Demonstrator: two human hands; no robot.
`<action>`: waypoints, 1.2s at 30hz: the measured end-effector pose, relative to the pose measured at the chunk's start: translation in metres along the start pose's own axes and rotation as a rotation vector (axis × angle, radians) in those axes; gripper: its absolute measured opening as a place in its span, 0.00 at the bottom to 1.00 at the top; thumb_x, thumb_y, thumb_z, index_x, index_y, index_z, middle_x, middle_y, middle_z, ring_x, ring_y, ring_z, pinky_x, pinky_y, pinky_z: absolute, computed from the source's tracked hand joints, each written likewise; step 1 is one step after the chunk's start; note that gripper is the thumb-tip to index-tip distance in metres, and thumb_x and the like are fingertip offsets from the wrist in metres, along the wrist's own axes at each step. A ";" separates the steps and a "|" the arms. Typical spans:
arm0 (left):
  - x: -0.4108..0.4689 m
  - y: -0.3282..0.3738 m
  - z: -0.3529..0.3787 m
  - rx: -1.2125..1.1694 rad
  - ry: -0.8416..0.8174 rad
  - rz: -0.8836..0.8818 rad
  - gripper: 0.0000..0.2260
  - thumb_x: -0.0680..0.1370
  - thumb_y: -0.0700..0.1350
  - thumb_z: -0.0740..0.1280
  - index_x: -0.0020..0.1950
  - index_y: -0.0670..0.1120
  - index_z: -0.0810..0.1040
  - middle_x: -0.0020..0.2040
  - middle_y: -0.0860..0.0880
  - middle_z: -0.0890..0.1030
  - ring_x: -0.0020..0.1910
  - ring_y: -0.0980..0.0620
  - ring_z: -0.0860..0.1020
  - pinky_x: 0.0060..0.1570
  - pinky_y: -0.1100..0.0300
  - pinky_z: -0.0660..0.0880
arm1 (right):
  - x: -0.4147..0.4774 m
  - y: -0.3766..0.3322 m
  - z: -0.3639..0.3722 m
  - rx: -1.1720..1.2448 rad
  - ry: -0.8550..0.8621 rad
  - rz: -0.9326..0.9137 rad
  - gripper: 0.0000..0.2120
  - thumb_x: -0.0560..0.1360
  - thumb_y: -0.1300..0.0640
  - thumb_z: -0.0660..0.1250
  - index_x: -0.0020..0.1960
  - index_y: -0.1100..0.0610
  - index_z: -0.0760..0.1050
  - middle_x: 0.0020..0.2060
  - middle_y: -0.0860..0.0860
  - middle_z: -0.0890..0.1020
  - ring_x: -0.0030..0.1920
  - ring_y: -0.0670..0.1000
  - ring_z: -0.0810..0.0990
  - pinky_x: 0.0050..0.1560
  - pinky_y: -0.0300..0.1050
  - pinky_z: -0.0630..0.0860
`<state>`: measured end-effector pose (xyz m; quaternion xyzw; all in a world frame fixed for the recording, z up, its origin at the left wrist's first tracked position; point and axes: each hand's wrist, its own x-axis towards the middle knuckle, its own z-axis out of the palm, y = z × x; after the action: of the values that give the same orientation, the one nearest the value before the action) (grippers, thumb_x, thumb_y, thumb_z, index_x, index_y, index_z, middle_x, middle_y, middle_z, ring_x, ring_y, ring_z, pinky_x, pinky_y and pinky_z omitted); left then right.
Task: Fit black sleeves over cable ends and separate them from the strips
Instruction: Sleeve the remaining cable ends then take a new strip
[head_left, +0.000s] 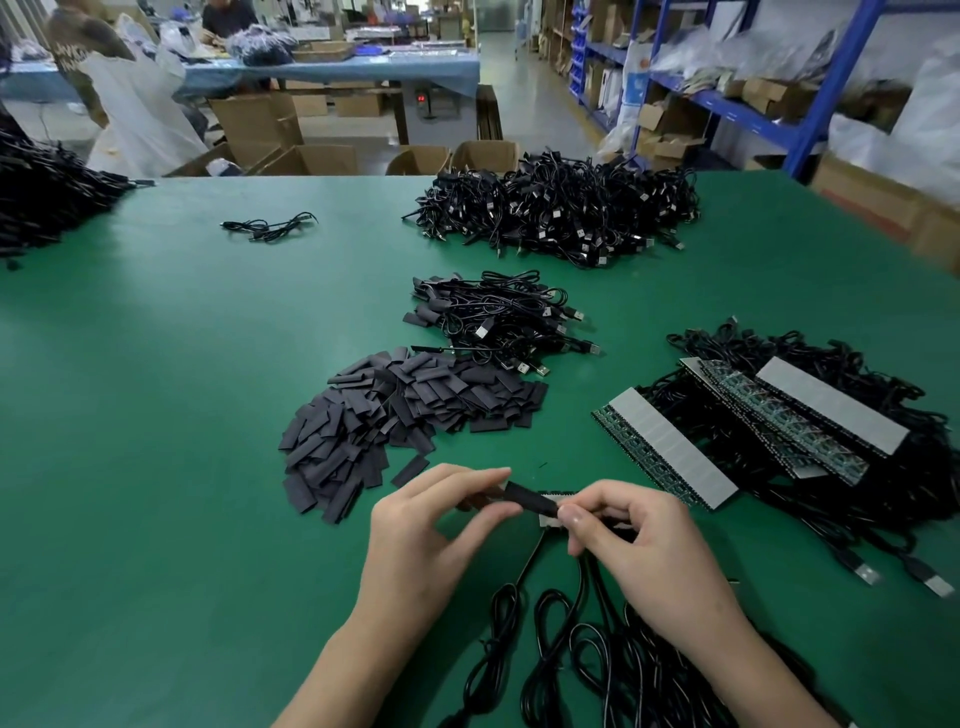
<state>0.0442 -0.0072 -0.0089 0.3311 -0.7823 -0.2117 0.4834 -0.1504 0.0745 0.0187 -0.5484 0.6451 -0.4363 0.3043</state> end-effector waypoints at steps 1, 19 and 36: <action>0.000 0.000 0.001 0.009 0.029 0.003 0.10 0.72 0.45 0.78 0.53 0.45 0.88 0.46 0.56 0.85 0.45 0.62 0.82 0.50 0.70 0.77 | 0.000 0.000 0.000 0.012 0.007 0.008 0.12 0.79 0.54 0.71 0.38 0.42 0.82 0.35 0.42 0.86 0.46 0.36 0.83 0.44 0.25 0.69; -0.003 0.003 0.006 -0.214 -0.070 -0.183 0.10 0.76 0.45 0.73 0.57 0.49 0.87 0.43 0.57 0.86 0.43 0.53 0.84 0.46 0.65 0.78 | 0.002 0.007 0.005 0.090 0.063 0.057 0.08 0.78 0.55 0.72 0.40 0.50 0.80 0.35 0.45 0.87 0.42 0.40 0.85 0.46 0.26 0.73; -0.003 0.006 0.007 -0.228 -0.189 -0.262 0.16 0.80 0.46 0.72 0.67 0.58 0.81 0.57 0.62 0.84 0.56 0.56 0.83 0.49 0.65 0.77 | 0.003 0.010 0.001 0.008 0.178 -0.025 0.09 0.78 0.55 0.72 0.40 0.47 0.80 0.35 0.42 0.86 0.41 0.39 0.85 0.46 0.27 0.73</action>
<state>0.0369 -0.0007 -0.0104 0.3516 -0.7454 -0.3900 0.4107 -0.1550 0.0716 0.0093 -0.5140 0.6610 -0.4899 0.2426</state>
